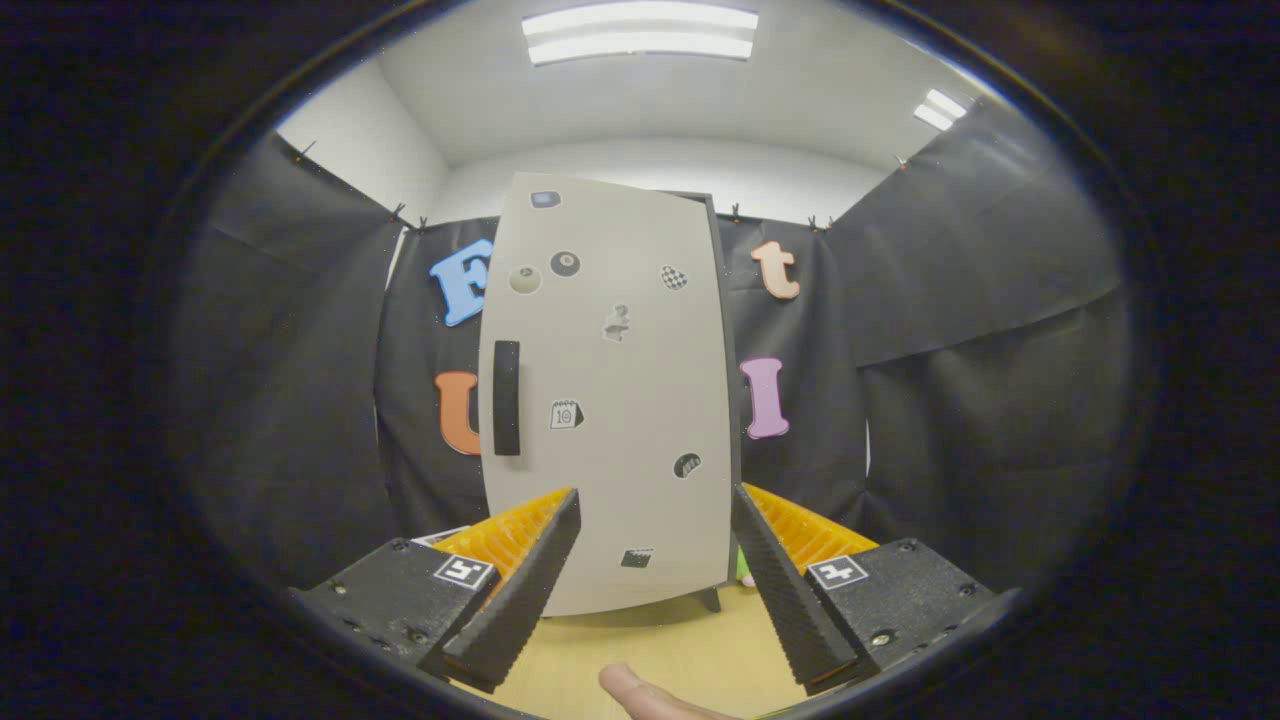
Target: Open the shoe cabinet door, grab the shoes and put them into the shoe cabinet, then close the shoe cabinet door.
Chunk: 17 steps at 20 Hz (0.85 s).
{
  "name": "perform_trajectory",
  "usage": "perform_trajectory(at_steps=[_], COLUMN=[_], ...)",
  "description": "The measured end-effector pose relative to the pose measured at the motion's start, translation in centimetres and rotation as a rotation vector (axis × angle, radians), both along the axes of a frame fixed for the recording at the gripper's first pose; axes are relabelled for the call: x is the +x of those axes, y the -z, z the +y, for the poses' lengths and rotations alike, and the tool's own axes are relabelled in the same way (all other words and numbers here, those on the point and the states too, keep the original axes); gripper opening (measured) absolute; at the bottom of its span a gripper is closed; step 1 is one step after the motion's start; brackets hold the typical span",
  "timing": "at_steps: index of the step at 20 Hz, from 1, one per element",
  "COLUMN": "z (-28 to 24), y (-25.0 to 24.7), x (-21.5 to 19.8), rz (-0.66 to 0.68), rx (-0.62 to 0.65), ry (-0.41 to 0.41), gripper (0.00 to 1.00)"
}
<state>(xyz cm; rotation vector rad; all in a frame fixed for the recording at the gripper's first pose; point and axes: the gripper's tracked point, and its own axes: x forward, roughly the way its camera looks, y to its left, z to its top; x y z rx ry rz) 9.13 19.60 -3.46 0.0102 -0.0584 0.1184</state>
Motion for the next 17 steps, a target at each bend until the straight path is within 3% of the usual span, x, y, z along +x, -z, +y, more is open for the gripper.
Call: perform_trajectory(at_steps=[5, 11, 17], z=[-0.6, -0.6, -1.5], y=[1.3, -0.7, -0.5], x=[0.4, -0.9, -1.2], rz=[0.037, -0.034, -0.023], rx=[0.013, -0.033, -0.046], ry=[0.001, -0.021, -0.025], gripper=[0.98, 0.97, 0.97])
